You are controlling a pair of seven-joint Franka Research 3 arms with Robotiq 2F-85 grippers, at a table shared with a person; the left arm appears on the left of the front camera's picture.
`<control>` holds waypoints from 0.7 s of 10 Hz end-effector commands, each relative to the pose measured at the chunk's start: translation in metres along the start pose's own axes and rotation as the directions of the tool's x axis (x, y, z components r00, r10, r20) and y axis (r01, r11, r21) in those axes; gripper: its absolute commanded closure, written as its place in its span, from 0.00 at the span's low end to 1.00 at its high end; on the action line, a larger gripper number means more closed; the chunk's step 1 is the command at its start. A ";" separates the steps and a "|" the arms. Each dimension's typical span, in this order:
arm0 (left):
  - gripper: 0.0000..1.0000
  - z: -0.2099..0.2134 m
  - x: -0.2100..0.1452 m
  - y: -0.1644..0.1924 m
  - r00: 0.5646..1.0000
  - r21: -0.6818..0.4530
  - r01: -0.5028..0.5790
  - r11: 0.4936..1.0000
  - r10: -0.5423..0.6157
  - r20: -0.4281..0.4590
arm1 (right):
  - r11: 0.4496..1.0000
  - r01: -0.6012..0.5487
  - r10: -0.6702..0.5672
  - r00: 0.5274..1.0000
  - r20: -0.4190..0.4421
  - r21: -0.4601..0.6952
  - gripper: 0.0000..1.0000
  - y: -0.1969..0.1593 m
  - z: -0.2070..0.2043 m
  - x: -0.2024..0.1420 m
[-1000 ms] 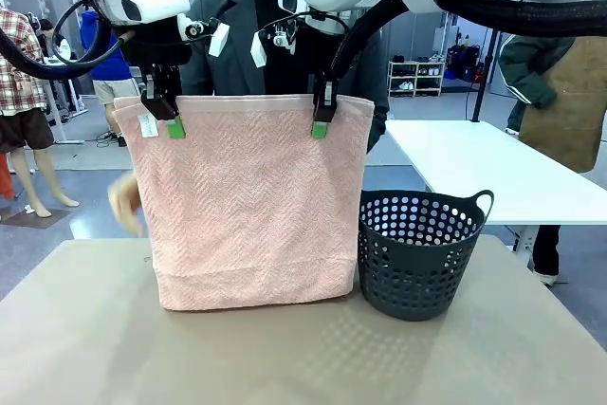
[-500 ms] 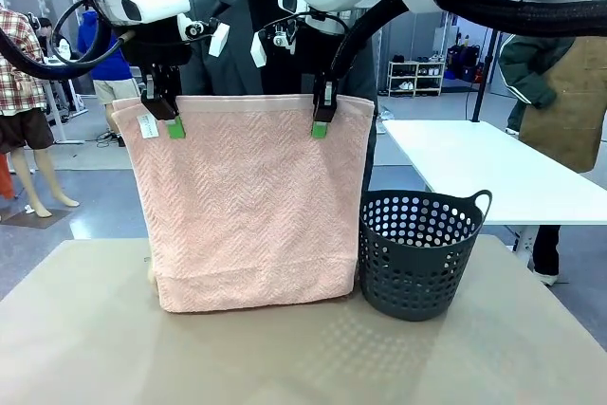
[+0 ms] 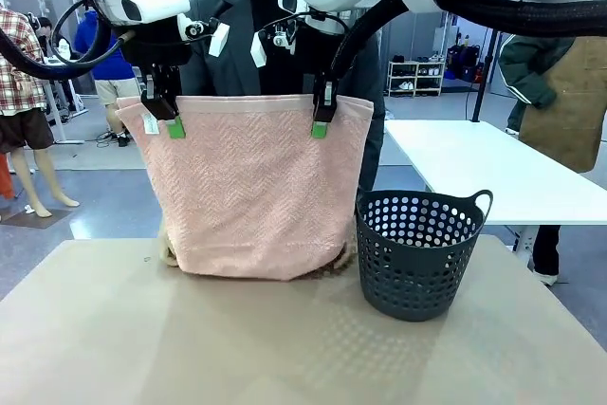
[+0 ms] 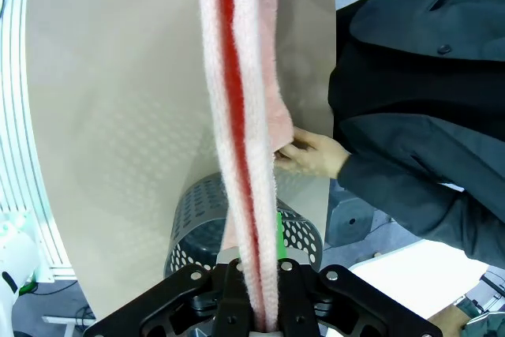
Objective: Fold the towel.
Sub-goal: Release the end of the 100 cm Hotel Towel you were holding.
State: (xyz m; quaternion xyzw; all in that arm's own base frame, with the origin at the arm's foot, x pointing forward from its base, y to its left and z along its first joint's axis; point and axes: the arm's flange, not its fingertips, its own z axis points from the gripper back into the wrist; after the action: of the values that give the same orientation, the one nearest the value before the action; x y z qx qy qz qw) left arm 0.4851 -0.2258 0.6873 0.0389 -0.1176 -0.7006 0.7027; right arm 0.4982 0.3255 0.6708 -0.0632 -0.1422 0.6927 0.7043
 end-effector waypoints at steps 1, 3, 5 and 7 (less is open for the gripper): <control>1.00 0.000 0.000 0.000 1.000 0.004 -0.006 1.000 0.006 -0.006 | 1.000 -0.011 0.011 1.000 0.004 -0.011 1.00 -0.001 0.001 -0.001; 1.00 0.000 0.000 0.000 1.000 0.004 -0.006 1.000 0.006 -0.006 | 1.000 -0.011 0.011 1.000 0.004 -0.011 1.00 -0.001 0.001 -0.001; 1.00 0.000 0.000 0.000 1.000 0.004 -0.006 1.000 0.006 -0.006 | 1.000 -0.011 0.011 1.000 0.004 -0.011 1.00 -0.001 0.001 -0.001; 1.00 0.000 0.000 0.000 1.000 0.004 -0.006 1.000 0.006 -0.006 | 1.000 -0.011 0.011 1.000 0.004 -0.011 1.00 -0.001 0.001 -0.001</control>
State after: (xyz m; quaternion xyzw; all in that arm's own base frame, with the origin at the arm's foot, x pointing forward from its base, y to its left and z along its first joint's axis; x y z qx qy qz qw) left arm 0.4851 -0.2258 0.6873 0.0389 -0.1176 -0.7006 0.7027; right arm 0.4982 0.3255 0.6708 -0.0633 -0.1424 0.6927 0.7042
